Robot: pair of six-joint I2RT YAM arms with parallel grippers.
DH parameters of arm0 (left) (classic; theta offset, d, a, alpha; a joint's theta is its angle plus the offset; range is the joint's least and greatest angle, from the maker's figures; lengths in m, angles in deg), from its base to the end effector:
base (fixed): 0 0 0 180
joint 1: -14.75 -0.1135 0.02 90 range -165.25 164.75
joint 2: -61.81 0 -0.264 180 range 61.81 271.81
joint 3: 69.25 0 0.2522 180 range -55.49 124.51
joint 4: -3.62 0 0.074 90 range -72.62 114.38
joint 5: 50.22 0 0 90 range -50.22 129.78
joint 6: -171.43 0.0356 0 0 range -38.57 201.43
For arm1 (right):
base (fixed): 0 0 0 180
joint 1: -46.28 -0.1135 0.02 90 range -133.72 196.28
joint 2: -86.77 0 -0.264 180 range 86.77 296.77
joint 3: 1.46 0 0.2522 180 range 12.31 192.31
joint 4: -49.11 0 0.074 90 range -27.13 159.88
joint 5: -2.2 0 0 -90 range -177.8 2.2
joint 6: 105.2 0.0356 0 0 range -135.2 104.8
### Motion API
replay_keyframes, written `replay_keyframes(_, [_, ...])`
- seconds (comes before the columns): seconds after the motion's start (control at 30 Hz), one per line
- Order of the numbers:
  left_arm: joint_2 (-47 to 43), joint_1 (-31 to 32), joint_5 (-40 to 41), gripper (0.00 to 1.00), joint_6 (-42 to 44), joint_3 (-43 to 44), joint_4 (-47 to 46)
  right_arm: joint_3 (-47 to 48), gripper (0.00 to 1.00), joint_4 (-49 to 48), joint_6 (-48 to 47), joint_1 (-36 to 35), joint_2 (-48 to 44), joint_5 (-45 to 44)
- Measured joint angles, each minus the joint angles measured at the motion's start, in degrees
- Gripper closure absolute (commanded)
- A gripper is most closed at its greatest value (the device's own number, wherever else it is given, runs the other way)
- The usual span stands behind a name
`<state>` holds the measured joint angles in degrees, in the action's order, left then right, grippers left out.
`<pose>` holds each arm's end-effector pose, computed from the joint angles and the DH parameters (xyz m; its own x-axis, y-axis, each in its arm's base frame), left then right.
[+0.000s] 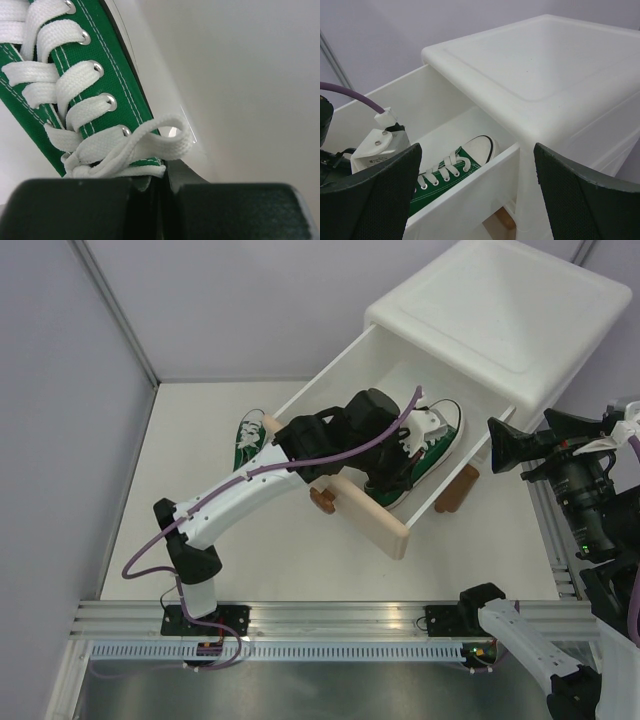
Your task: Place and organize the shoes in the shoe cabinet
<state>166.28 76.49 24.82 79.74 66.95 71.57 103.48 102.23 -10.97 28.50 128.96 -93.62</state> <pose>0.1756 -0.3460 0.4377 -0.3077 0.5122 -0.8019 0.9409 0.2892 -0.1763 0.0466 0.0111 0.5333 0.1435 0.1231 -0.9820 -0.2198 0.9714 0.0896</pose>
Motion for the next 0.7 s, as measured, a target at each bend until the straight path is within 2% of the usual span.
replay_keyframes(0.13, [0.00,0.02,0.00,0.68,0.98,0.13,-0.22,0.00,0.04,-0.04,0.02,0.00,0.02,-0.04])
replay_keyframes(0.23, [0.00,0.02,0.17,0.55,1.57,0.94,-0.42,0.00,0.04,-0.07,0.02,0.00,0.02,-0.04])
replay_keyframes(0.3, [0.00,0.04,0.85,0.52,1.77,1.97,-0.59,0.00,0.04,-0.09,0.02,0.00,0.02,-0.04])
replay_keyframes(0.53, [-0.61,0.11,3.13,0.25,1.77,4.68,-1.18,0.00,0.04,-0.15,0.04,0.00,0.02,-0.04])
replay_keyframes(0.7, [-1.84,0.13,5.62,0.12,1.60,5.35,-1.33,-0.02,0.04,-0.22,0.07,0.00,0.00,-0.04])
